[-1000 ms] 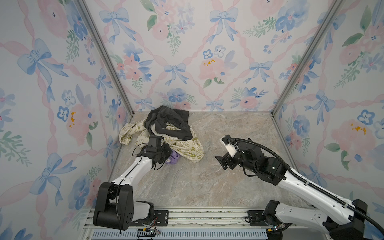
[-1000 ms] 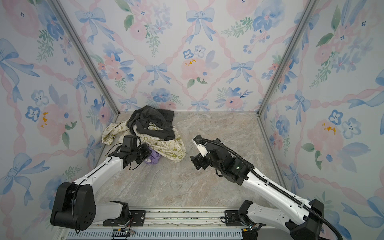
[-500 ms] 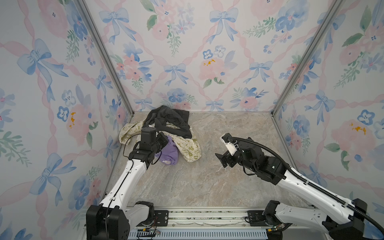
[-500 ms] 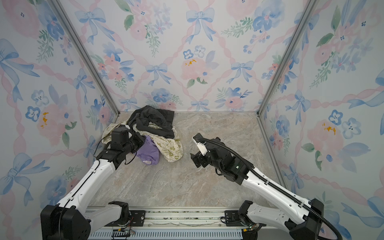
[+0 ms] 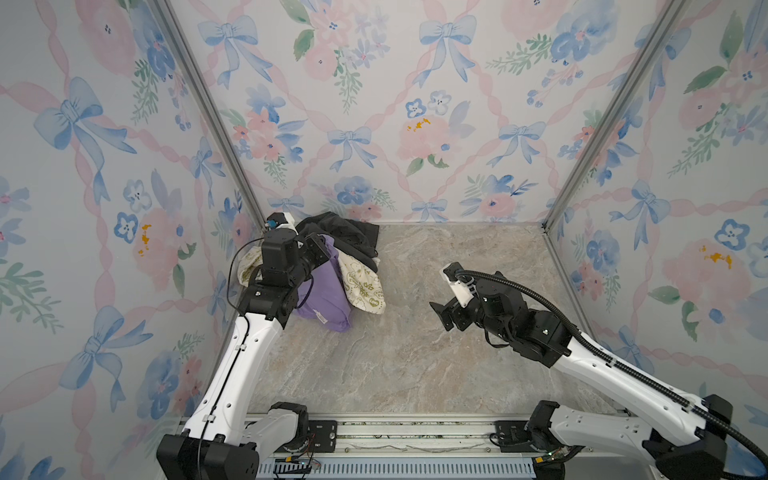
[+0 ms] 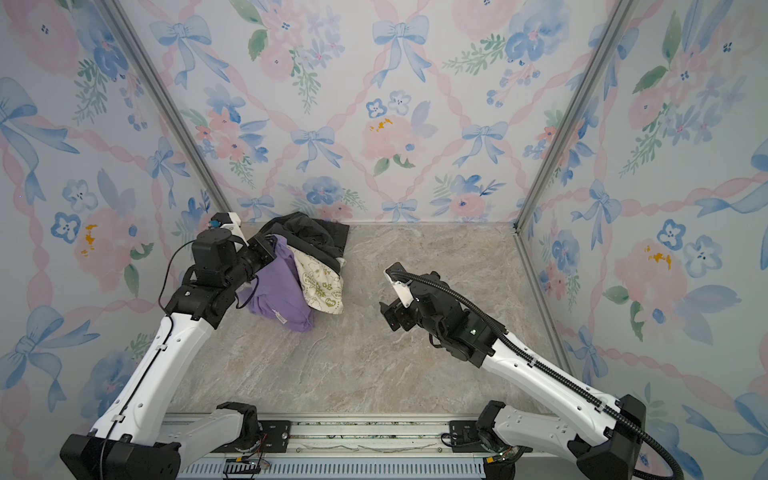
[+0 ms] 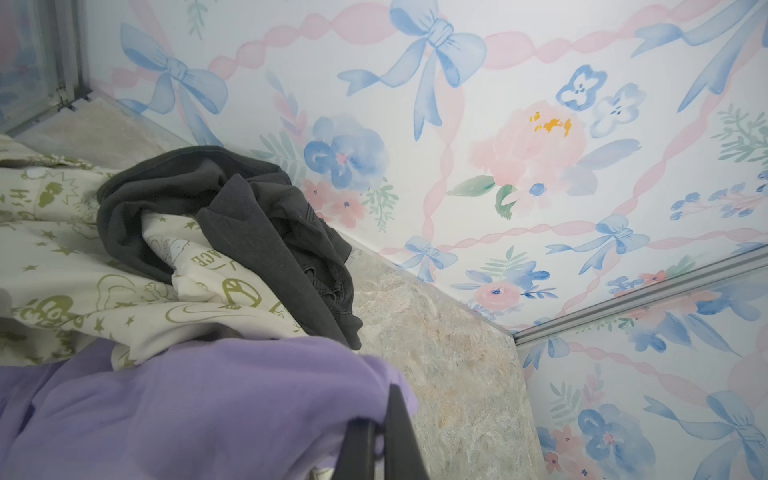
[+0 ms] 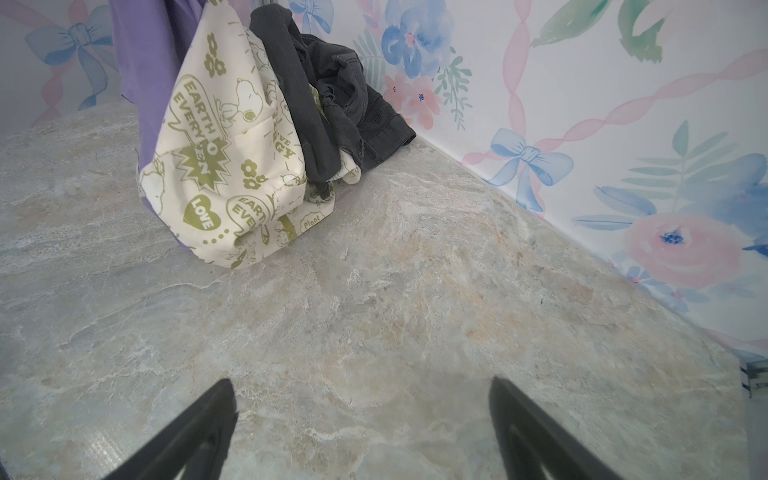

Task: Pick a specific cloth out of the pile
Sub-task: 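Close the left gripper on the lavender shirt and lift it up out of the pile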

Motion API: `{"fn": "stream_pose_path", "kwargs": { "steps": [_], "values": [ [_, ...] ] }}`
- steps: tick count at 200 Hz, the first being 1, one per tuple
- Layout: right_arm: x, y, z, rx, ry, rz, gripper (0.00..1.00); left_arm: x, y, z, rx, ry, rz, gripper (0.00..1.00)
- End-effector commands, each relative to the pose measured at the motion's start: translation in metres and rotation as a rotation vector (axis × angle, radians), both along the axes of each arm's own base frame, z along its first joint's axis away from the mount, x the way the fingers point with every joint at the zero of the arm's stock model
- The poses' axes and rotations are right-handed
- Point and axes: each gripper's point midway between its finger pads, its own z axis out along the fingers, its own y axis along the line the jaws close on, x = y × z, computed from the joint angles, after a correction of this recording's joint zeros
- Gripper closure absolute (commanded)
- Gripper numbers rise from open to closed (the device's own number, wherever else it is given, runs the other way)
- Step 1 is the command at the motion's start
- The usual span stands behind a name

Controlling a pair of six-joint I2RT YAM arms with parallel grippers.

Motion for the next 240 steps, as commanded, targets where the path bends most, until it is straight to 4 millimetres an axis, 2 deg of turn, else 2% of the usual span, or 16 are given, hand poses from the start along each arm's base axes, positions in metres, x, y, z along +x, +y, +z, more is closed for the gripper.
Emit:
{"fn": "stream_pose_path", "kwargs": {
  "steps": [1,36,80,132,180,240],
  "values": [
    [0.004,0.006,0.021,0.04,-0.035,-0.012,0.03,-0.001,-0.003,0.065,0.051,-0.19,-0.033,1.0],
    [0.006,0.008,0.022,0.034,-0.035,-0.011,0.03,-0.002,-0.005,0.097,0.091,-0.263,-0.054,1.0],
    [0.008,0.01,0.025,0.024,-0.043,-0.006,0.03,-0.005,-0.018,0.135,0.13,-0.352,-0.134,1.0],
    [0.008,0.008,0.026,0.009,-0.048,-0.003,0.03,-0.023,-0.017,0.185,0.176,-0.478,-0.139,1.0],
    [0.006,0.005,0.027,-0.004,-0.056,-0.004,0.03,-0.034,-0.025,0.225,0.173,-0.569,-0.187,1.0],
    [0.001,-0.008,0.043,0.02,-0.091,-0.025,0.03,-0.053,-0.041,0.292,0.098,-0.709,-0.283,1.0]
  ]
}}
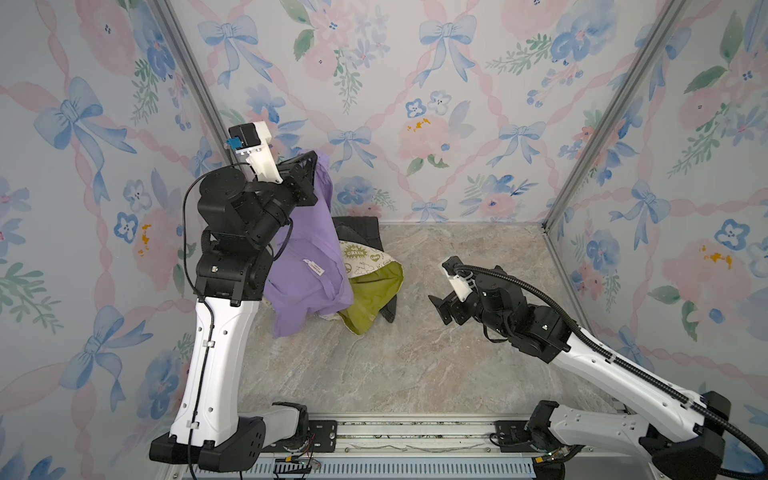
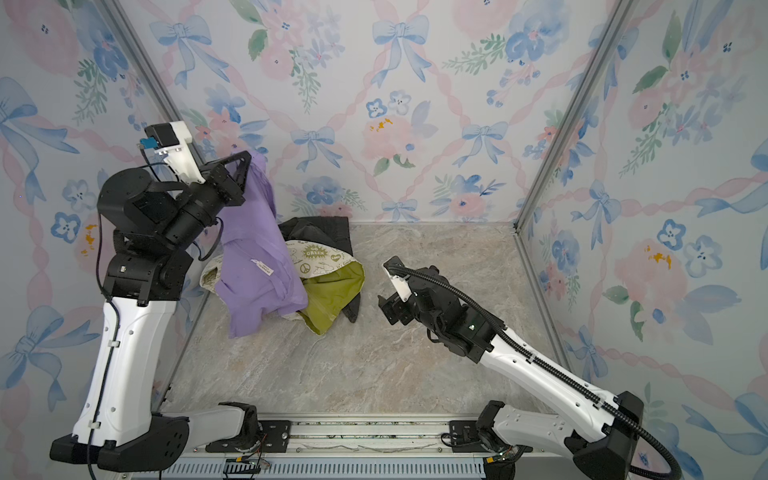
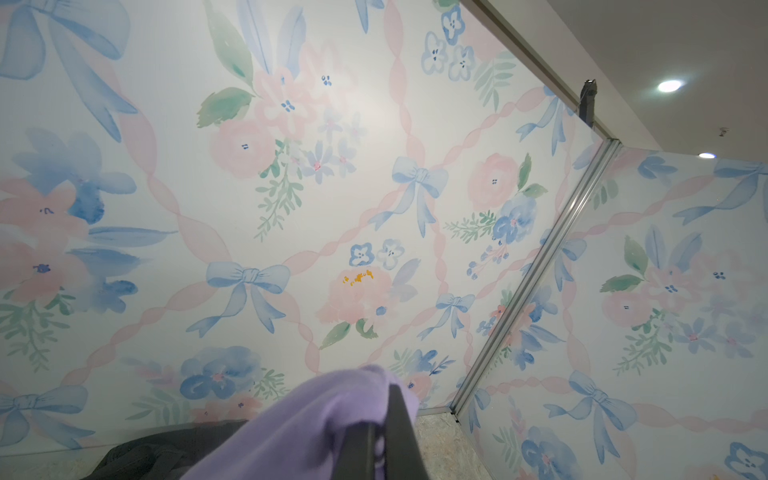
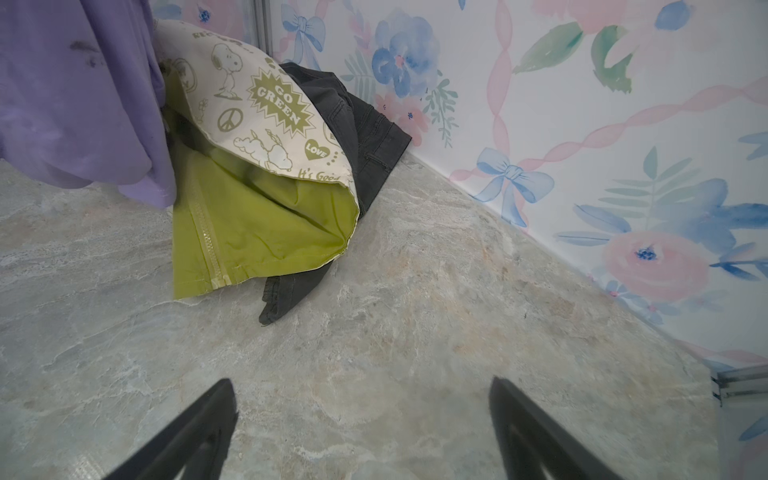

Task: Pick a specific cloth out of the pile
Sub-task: 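Close the left gripper on the lavender shirt and lift it up out of the pile, then swing the lavender shirt over the table while the right gripper reaches toward it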

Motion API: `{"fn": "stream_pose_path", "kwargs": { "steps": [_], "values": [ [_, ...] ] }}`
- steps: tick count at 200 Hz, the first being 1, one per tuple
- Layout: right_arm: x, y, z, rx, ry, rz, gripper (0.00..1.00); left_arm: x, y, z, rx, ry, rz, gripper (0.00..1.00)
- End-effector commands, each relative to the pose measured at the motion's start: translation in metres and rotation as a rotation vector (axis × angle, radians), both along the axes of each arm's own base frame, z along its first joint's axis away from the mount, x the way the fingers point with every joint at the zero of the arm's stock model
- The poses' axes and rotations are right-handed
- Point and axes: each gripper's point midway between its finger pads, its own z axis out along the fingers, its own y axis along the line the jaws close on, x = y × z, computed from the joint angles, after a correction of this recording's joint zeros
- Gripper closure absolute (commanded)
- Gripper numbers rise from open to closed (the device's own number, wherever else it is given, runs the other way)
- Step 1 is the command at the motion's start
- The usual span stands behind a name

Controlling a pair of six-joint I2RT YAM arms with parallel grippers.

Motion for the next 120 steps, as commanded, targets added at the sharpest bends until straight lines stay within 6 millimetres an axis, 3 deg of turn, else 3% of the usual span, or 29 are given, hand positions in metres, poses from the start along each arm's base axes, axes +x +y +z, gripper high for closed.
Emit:
{"fn": "stream_pose_path", "kwargs": {
  "steps": [1,24,53,96,120],
  "values": [
    [-0.005,-0.009,0.024,0.019,-0.049,-0.015,0.03,-0.022,-0.012,0.048,-0.035,-0.139,-0.096,1.0],
    [-0.007,-0.019,0.033,0.036,-0.072,-0.037,0.03,-0.021,-0.034,0.059,-0.073,-0.133,-0.209,1.0],
    [-0.007,-0.036,0.049,0.066,-0.107,-0.073,0.03,-0.011,-0.071,0.049,-0.076,-0.094,-0.315,1.0],
    [-0.006,-0.067,0.067,0.117,-0.137,-0.153,0.03,0.011,-0.133,0.001,-0.062,0.033,-0.414,1.0],
    [-0.004,-0.087,0.068,0.155,-0.13,-0.219,0.03,0.028,-0.165,-0.039,-0.061,0.139,-0.41,1.0]
  ]
}}
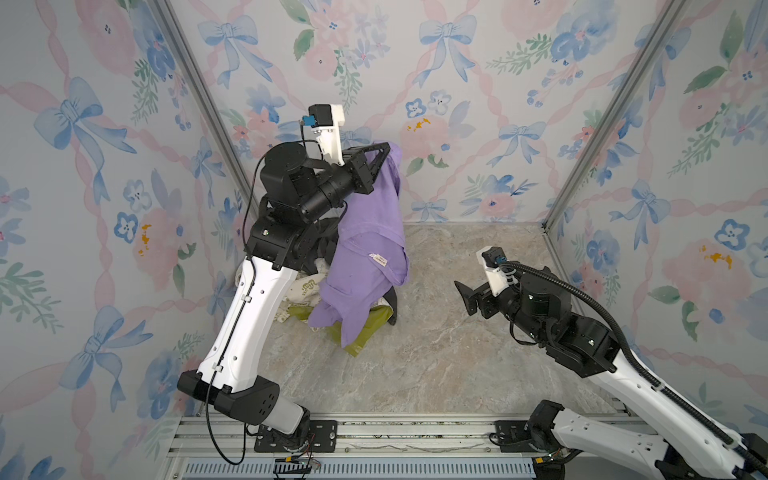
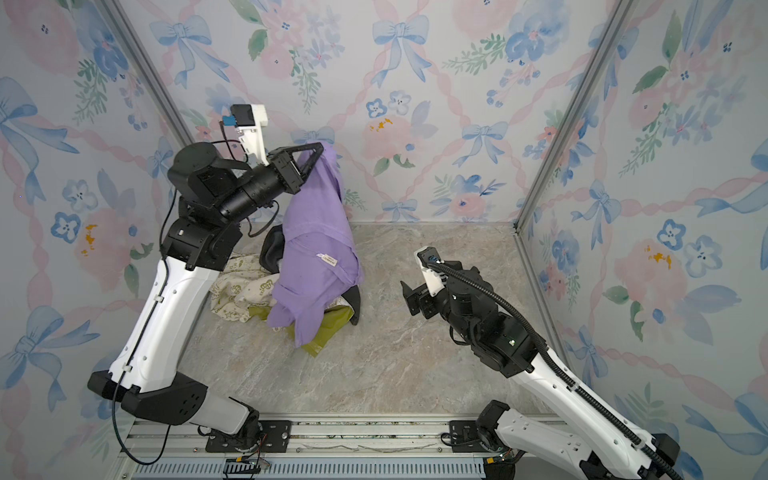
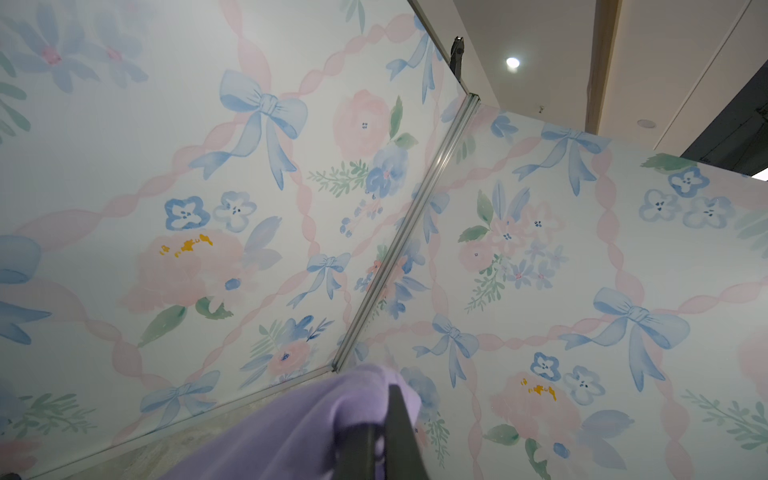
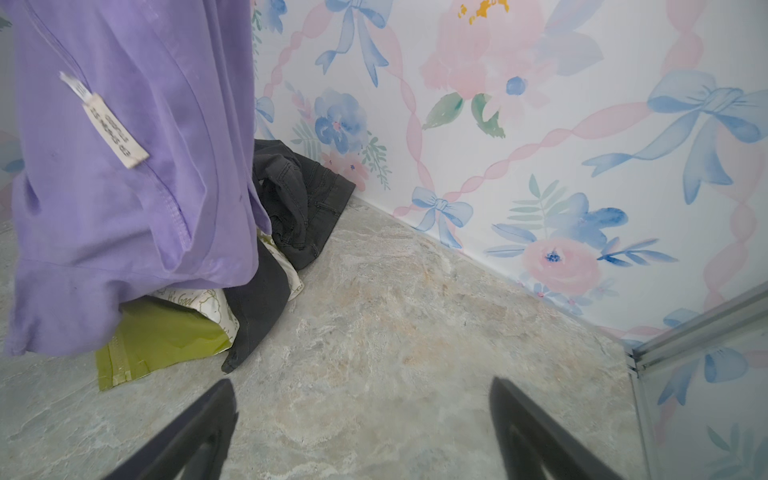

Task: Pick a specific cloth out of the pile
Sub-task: 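Swing the lavender shirt over the table while the right gripper reaches toward it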

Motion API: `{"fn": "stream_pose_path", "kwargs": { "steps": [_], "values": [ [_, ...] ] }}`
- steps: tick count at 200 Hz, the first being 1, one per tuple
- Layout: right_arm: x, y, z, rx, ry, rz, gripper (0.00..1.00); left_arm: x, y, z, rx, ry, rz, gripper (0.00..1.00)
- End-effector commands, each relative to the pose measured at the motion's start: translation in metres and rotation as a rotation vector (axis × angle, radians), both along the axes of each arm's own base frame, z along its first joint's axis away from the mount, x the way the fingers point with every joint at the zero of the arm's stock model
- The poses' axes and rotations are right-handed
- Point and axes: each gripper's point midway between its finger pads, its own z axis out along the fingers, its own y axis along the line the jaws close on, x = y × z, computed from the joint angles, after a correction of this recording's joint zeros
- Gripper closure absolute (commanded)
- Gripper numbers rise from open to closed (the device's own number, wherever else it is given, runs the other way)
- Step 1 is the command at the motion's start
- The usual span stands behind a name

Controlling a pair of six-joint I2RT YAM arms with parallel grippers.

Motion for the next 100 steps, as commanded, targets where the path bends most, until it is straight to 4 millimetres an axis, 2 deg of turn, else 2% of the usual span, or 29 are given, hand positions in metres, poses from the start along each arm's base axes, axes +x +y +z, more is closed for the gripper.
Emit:
{"fn": "stream_pose_path", "kwargs": {
  "steps": [1,38,64,90,100],
  "values": [
    [-0.001,-0.023,0.009,0.044,0.004,-0.074,0.03,0.009,-0.022,-0.02,-0.004,0.042,0.011,1.0],
    [0.002,-0.053,0.003,0.113,0.034,-0.189,0.03,0.019,-0.094,-0.093,0.092,0.169,-0.078,1.0],
    [0.003,-0.075,-0.002,0.138,0.053,-0.285,0.03,0.023,-0.136,-0.146,0.179,0.25,-0.124,1.0],
    [0.002,-0.091,-0.007,0.163,0.065,-0.348,0.03,0.022,-0.168,-0.204,0.35,0.315,-0.149,1.0],
    [0.001,-0.096,-0.008,0.173,0.07,-0.367,0.03,0.021,-0.174,-0.224,0.421,0.347,-0.158,0.91]
  ]
}}
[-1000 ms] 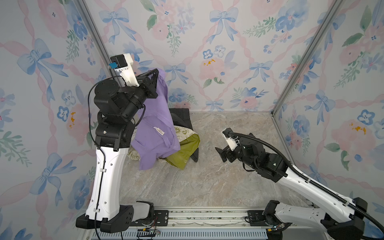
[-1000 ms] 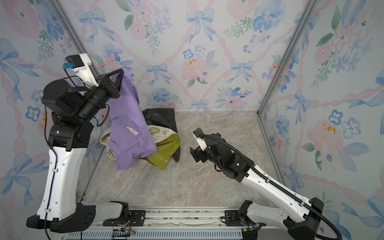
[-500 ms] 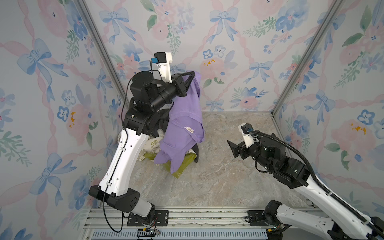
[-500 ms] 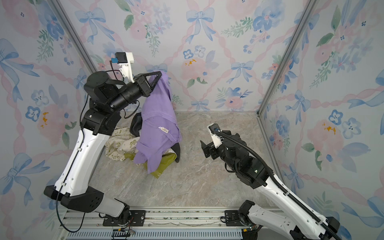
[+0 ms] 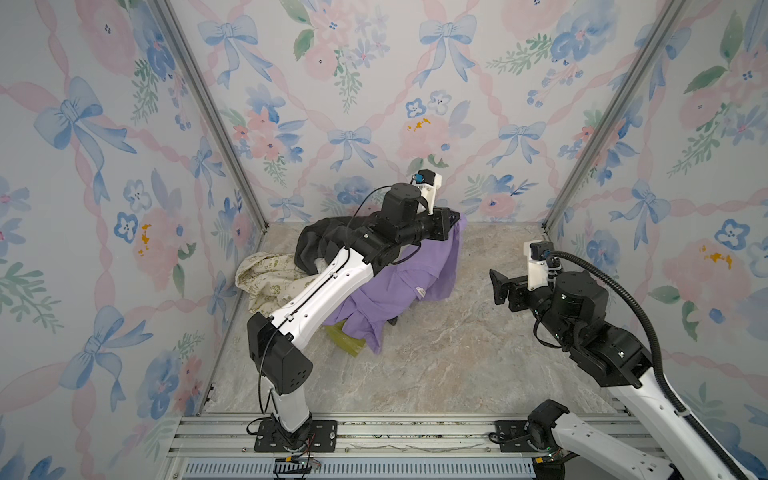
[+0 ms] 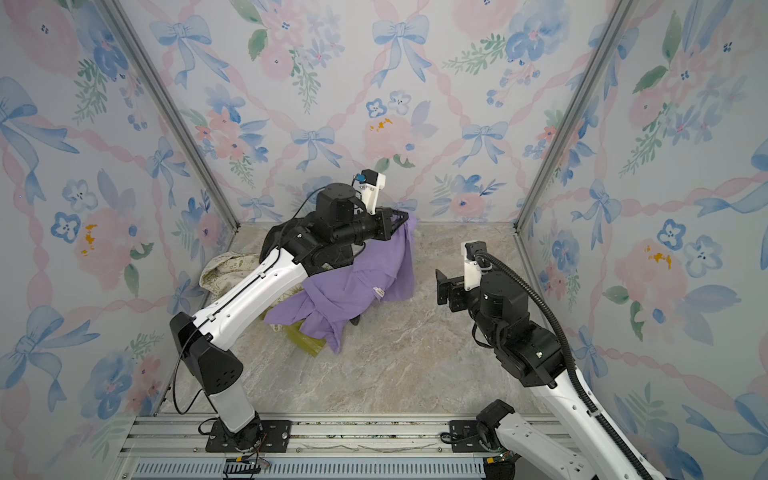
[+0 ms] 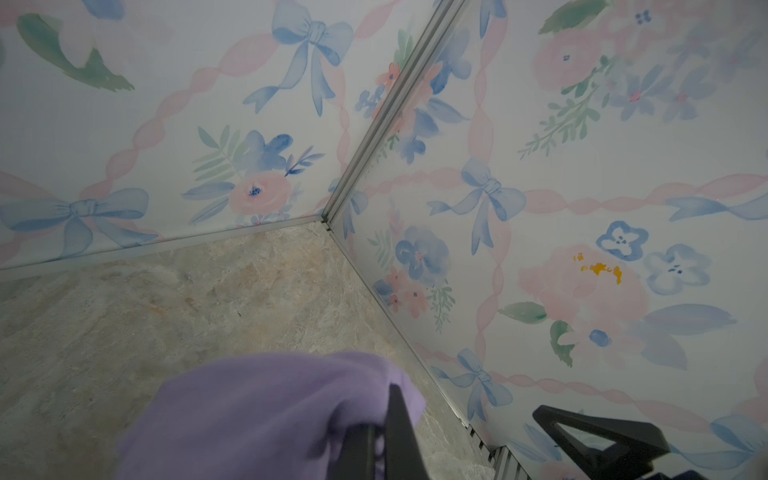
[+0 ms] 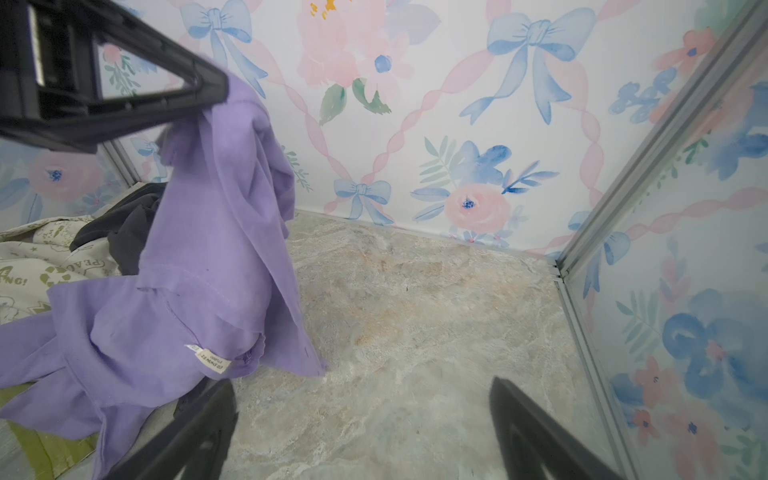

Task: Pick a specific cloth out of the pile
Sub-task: 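Swing the lavender shirt over the table while the right gripper reaches toward it, then grasp the lavender shirt with the right gripper and release it from the left gripper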

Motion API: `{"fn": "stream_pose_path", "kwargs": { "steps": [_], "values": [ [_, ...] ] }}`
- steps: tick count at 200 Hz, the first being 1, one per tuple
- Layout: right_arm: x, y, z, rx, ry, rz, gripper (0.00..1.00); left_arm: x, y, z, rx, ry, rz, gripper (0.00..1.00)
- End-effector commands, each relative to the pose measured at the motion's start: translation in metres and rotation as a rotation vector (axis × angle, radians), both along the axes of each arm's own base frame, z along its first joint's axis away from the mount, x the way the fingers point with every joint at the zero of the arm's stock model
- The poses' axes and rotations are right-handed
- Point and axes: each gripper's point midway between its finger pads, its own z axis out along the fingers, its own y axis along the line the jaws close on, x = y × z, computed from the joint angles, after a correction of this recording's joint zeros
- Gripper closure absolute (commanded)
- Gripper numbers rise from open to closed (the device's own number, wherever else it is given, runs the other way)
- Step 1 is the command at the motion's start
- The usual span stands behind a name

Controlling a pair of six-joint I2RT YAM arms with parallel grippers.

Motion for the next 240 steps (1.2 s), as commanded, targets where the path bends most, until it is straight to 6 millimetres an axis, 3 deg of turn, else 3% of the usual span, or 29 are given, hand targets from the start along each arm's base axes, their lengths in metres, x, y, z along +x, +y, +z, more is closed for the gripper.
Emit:
{"fn": "stream_pose_path", "kwargs": {
  "steps": [1,12,27,49,72,101,133,190,240],
  "values": [
    [-0.003,-0.018,-0.013,0.03,0.04,-0.08,0.03,-0.002,-0.013,-0.032,0.15,0.007,-0.026,0.9],
    [-0.004,-0.023,-0.015,0.046,0.045,-0.102,0.03,-0.002,-0.016,-0.047,0.204,0.035,-0.043,0.7],
    [-0.004,-0.031,-0.018,0.067,0.052,-0.139,0.03,-0.003,-0.011,-0.052,0.246,0.033,-0.042,0.52],
    [-0.001,-0.037,-0.023,0.085,0.062,-0.174,0.03,0.002,0.013,-0.039,0.297,-0.038,0.054,0.28],
    [0.006,-0.03,-0.022,0.09,0.06,-0.149,0.03,0.005,0.045,-0.024,0.347,-0.101,0.178,0.14],
    [0.018,-0.01,-0.022,0.109,0.075,-0.08,0.03,0.002,0.09,-0.014,0.35,-0.098,0.295,0.06],
    [0.031,0.037,-0.022,0.136,0.116,0.105,0.03,-0.008,0.154,-0.016,0.343,-0.062,0.443,0.04],
    [0.03,0.149,-0.044,0.056,0.163,0.376,0.03,-0.033,0.263,-0.044,0.313,0.031,0.682,0.02],
    [0.031,0.23,-0.075,0.123,0.248,0.484,0.0,-0.049,0.321,-0.068,0.263,0.105,0.831,0.02]
  ]
}}
